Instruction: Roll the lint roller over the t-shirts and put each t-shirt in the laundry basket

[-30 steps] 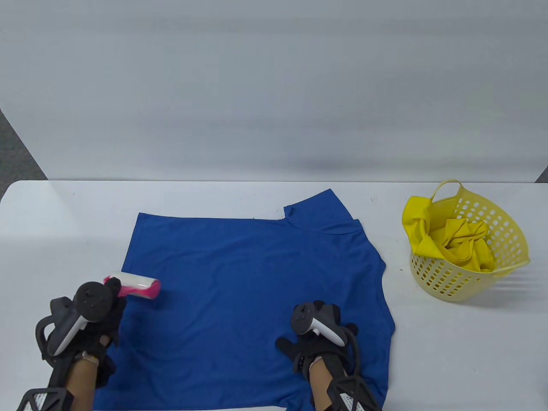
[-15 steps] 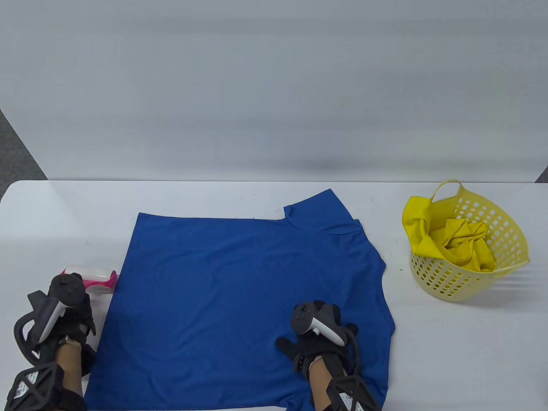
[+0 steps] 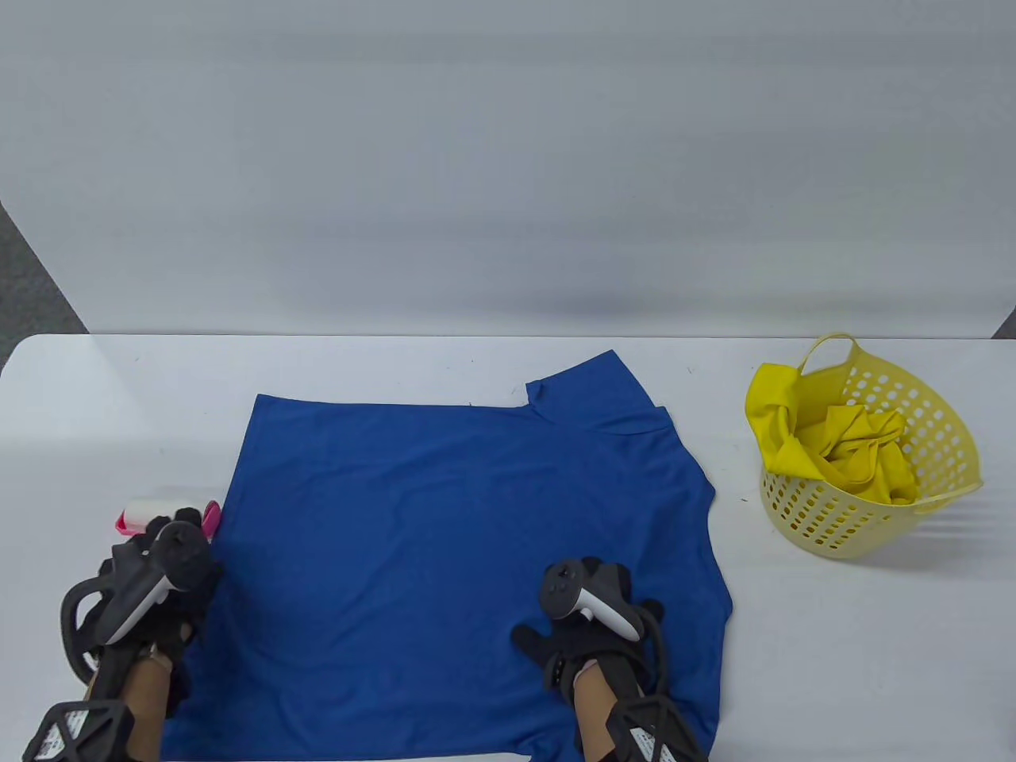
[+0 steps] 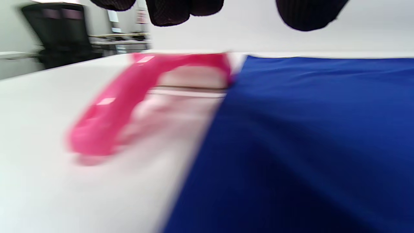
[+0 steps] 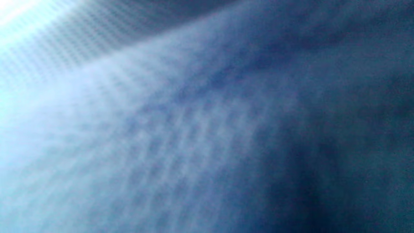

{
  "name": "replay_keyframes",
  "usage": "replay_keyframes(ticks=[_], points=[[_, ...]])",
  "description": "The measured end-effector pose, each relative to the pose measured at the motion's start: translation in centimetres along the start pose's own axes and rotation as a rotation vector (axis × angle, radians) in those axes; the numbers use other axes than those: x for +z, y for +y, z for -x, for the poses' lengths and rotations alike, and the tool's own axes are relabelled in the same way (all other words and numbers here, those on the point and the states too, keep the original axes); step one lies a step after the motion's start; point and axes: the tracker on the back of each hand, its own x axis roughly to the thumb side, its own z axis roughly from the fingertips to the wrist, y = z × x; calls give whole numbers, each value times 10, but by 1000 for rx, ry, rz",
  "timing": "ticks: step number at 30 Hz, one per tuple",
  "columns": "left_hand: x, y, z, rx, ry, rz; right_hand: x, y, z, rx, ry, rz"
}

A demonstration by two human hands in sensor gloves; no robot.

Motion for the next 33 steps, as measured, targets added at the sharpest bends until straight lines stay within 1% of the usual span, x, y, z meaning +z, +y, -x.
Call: replay_keyframes(ticks=[2,3,4,5,6,7,8,9,10,12,13,15,16,18,20,22,23,26,28,30,32,33], points=[[14,2,-25,1,-123,1,1,-4,0,-2,-19,21],[19,0,-34,-13,-153,5,4,-7,0,-1,-19,39],[28,-5,-47,-67,-190,25,13,-16,1,-12,-26,65],[33,-11,-57,-148,-228,54,24,-26,2,-67,-40,112],[37,-17,-64,-228,-262,81,35,-35,3,-114,-57,180],[39,-24,-68,-321,-291,130,48,-47,5,-134,-89,251],[39,-29,-69,-358,-298,163,56,-53,7,-112,-97,264],[37,-34,-68,-380,-298,207,67,-59,13,-24,-55,235],[35,-37,-66,-379,-286,229,72,-60,18,46,-14,216],[28,-43,-59,-411,-223,271,80,-56,36,206,101,243],[25,-45,-58,-453,-214,267,80,-50,46,261,134,226],[19,-47,-58,-454,-222,246,76,-38,60,335,187,134],[15,-47,-61,-450,-208,234,72,-29,67,376,239,90],[8,-46,-66,-469,-161,207,64,-25,72,401,277,77],[-2,-45,-73,-466,-109,198,58,-31,73,324,325,140],[-11,-45,-80,-418,-68,201,53,-40,67,254,462,232],[-15,-44,-85,-390,-48,196,49,-43,59,230,483,284],[-21,-45,-92,-375,-5,177,36,-45,42,307,470,276],[-26,-46,-91,-354,15,176,31,-47,41,303,428,323],[-31,-49,-89,-307,33,195,26,-47,47,241,371,388],[-34,-52,-88,-234,44,208,22,-45,57,91,322,427],[-35,-53,-88,-210,36,203,23,-46,59,44,304,459]])
